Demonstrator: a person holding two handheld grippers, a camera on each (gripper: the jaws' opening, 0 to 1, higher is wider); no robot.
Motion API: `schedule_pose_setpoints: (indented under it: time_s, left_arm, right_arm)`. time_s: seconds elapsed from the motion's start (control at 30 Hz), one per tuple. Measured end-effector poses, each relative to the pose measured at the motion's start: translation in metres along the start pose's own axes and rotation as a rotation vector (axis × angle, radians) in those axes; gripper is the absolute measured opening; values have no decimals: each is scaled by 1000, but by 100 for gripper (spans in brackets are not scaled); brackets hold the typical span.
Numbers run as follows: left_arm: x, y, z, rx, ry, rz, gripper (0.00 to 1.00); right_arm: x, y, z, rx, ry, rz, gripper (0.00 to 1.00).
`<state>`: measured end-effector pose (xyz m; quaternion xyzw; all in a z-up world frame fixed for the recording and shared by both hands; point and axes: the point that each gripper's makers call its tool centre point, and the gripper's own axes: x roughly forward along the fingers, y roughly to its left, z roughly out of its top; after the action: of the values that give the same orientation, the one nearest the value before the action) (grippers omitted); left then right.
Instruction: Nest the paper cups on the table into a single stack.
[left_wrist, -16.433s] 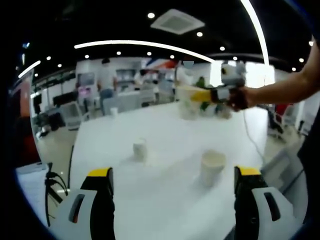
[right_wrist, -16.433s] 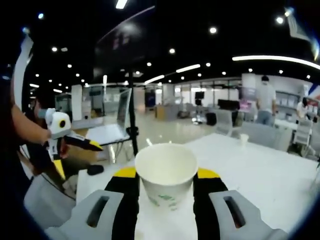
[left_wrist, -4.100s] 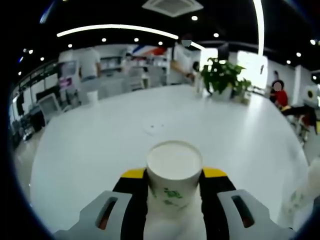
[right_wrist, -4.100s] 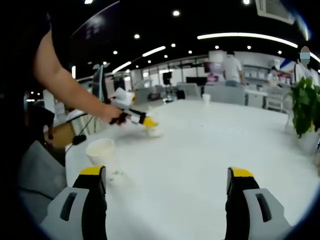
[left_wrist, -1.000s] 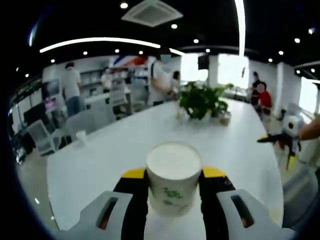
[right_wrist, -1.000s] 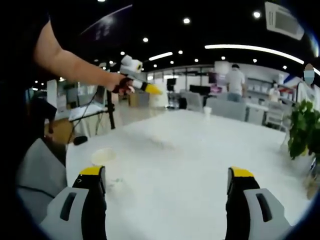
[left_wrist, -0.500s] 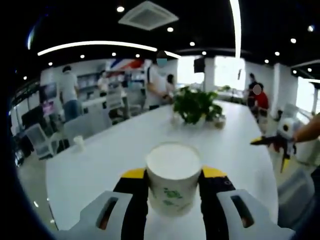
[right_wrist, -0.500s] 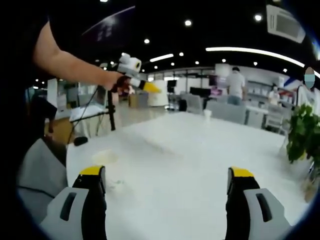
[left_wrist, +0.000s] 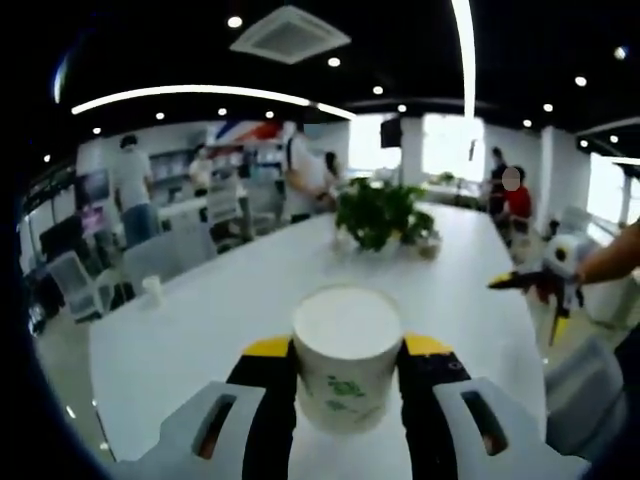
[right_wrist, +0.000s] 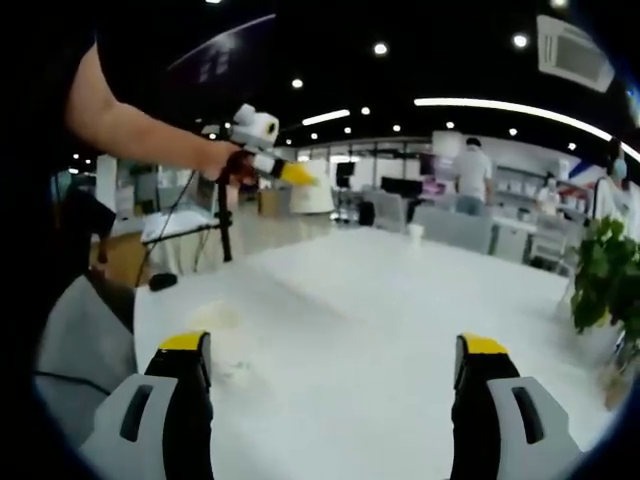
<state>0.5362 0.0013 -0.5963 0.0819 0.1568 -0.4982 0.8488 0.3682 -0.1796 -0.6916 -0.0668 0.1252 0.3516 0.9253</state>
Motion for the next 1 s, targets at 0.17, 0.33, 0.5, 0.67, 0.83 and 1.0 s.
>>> schedule_pose_setpoints:
  time_s: [0.17,0.33,0.5,0.67,0.83,1.0]
  left_arm:
    - [-2,-7,3,15,7,-10,37]
    - [-3,-7,7,19,2,-12,37]
    - [-7,-10,12,22,-2,-19,37]
    - [-10,-18,12,31,3,-28,37]
    - [-15,-27,10,32,7,-36,37]
    - [-18,-37,12,37,6,-47,37]
  right_arm:
    - [0,1,3,-6,-1,5,100]
    - [0,0,7,-13,-7,5,100]
    - [0,1,11,-19,-13,6,100]
    - [1,5,11,-22,-15,10,100]
    - [0,9,13,-23,-18,14,100]
    - [-2,8,15,-26,-23,12,100]
